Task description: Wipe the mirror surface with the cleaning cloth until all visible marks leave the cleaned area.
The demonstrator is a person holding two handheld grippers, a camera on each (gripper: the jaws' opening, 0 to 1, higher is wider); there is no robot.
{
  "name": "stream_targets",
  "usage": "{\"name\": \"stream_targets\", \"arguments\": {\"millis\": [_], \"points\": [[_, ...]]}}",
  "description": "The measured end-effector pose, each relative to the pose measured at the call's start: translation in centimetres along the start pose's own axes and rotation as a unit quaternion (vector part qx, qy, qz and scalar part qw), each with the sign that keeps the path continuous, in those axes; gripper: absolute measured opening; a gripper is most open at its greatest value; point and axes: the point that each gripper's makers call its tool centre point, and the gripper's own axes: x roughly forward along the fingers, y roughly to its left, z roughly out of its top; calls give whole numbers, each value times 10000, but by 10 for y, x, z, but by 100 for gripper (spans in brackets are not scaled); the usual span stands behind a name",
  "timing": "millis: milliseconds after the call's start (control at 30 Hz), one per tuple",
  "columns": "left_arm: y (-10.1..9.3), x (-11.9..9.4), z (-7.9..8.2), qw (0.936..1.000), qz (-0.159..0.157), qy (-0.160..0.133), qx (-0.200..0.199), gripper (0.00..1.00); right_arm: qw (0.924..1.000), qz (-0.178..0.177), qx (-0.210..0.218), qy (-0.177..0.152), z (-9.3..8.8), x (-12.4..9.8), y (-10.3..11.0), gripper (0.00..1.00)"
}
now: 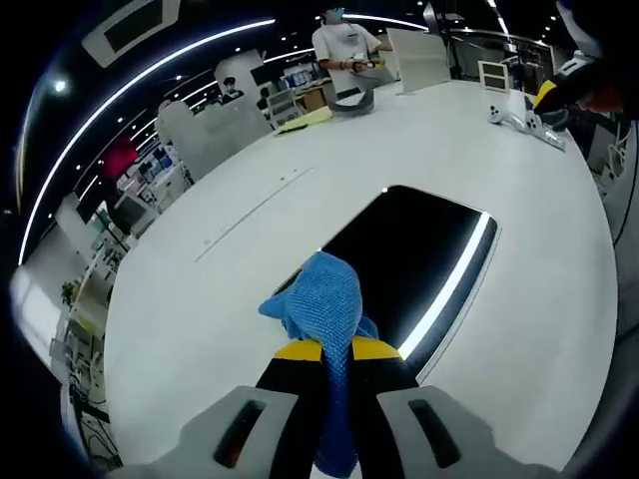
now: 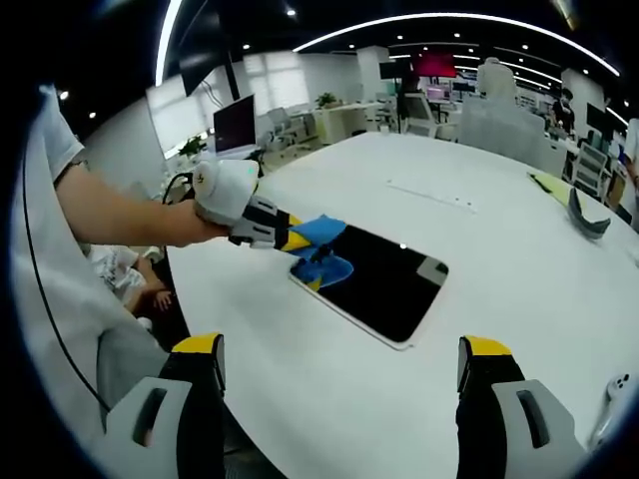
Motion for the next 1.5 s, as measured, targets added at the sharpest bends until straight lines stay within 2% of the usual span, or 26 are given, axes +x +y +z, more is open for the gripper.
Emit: {"name": "stream_targets", "arguments": {"millis": [67,300,633,800,1033,1100,1133,1367,1500], "points": [[-3,2,0,9999,-106,17,-64,5,10000,-1,6,9,-1,0,0,97],[2,0,1,10000,-14,-2,-7,5,10000,30,22,-2,0,0,1,97],[12,-2,-6,10000,53,18,-33,5,10000,39,21,-15,1,2,2,97],[30,-8,-14,9998,201,20,-93,5,10000,38,11,10,1,3,1,97],[66,-18,-46,9981,534,261,-180,5,10000,41,10,12,3,5,0,97],[77,-21,-56,9966,642,312,-415,5,10000,48,8,26,2,5,0,97],[84,-23,-60,9962,698,335,-393,5,10000,50,3,31,2,6,0,97],[110,-36,-75,9936,925,395,-511,5,10000,56,9,48,2,7,0,97],[113,-37,-78,9929,975,428,-535,5,10000,61,-16,56,3,8,1,97]]}}
